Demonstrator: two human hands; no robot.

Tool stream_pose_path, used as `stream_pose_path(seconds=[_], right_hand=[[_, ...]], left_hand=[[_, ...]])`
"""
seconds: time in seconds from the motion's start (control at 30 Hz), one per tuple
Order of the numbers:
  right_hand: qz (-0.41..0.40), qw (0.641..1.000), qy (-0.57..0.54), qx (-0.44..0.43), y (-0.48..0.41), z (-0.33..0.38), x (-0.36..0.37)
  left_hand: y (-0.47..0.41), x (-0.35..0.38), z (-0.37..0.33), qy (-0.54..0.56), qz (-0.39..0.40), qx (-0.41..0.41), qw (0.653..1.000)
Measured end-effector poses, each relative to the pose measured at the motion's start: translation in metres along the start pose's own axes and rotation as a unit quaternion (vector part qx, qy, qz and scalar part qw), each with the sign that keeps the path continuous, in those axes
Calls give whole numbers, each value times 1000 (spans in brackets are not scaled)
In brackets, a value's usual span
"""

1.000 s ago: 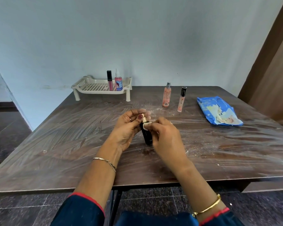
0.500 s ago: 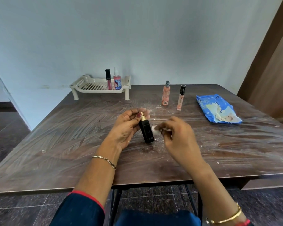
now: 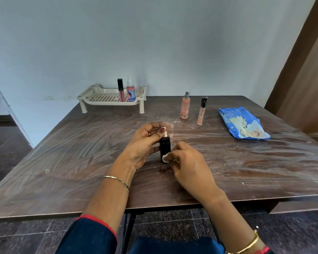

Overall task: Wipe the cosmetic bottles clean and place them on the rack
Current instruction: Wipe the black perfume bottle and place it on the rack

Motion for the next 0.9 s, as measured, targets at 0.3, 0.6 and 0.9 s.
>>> stream_pose_path(seconds=[0.3, 0.6, 0.9], right_hand=[[-91, 992, -35, 77, 8, -27, -16], [-188, 970, -131, 86, -6, -23, -40], [-207, 963, -153, 84, -7, -25, -47]], left_hand=[[1, 2, 13, -91, 18, -32, 995], [8, 19, 8, -55, 88, -12, 994], [11, 24, 5, -37, 112, -4, 993]])
Point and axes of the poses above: each hand's wrist, its own y-axis away from the middle knuckle, its own x-axis out of the palm, z = x × y, the point moved 9 cm from there along -y, towards the middle knuckle, and after that the axes turned 11 degrees about -x, right-handed, at the moved point
